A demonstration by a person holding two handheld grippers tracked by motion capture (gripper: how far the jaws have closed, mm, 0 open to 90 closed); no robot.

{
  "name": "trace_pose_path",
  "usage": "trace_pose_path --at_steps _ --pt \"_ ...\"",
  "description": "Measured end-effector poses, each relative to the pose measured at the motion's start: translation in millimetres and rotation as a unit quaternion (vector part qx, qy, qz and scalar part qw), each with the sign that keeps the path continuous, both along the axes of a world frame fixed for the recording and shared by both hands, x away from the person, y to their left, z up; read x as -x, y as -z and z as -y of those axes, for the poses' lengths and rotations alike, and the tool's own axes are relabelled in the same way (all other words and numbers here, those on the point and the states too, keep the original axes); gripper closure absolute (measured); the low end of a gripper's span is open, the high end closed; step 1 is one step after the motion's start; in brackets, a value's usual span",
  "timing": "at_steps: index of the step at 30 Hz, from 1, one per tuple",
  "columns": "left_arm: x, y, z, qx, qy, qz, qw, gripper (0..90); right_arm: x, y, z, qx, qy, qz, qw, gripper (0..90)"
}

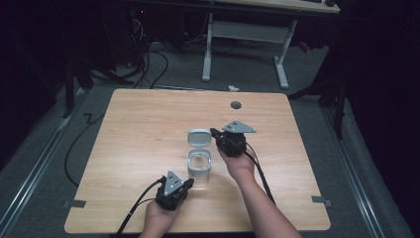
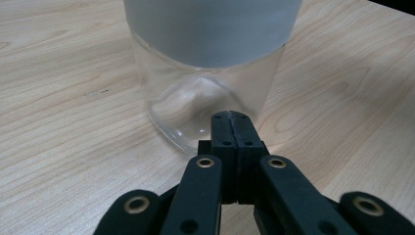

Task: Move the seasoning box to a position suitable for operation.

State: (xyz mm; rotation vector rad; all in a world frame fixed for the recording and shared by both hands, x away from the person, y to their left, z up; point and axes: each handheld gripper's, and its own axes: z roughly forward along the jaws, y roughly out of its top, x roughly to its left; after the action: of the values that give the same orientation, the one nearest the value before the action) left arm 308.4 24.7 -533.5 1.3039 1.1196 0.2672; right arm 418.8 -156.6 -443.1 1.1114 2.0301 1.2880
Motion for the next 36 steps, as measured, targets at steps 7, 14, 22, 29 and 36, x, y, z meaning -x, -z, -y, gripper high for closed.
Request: trace_pose_path --at_steps 7,14,22,29,36 --pt "-0.1 0.1 0.2 0.001 0.000 0.000 1.0000 90.0 1.9 -6.2 -4.9 0.002 -0.011 0.005 0.9999 90.0" --pt "0.0 0.2 0.2 0.001 0.001 0.001 1.0000 90.0 10.3 -7.7 -5.7 0.011 -0.024 0.009 0.9996 90.0" --pt "0.2 -0.1 0.1 0.003 0.002 0.000 1.0000 90.0 23.7 -7.0 -8.9 0.011 -0.042 0.012 0.9990 90.0" --pt "0.4 0.1 0.0 0.001 0.002 0.001 1.0000 90.0 42.5 -4.7 -7.5 0.003 -0.054 0.018 0.9984 90.0" --pt "0.3 -0.1 -0.3 0.003 0.002 0.000 1.0000 90.0 61.6 2.2 -7.4 0.007 -0.070 0.022 0.9973 89.9"
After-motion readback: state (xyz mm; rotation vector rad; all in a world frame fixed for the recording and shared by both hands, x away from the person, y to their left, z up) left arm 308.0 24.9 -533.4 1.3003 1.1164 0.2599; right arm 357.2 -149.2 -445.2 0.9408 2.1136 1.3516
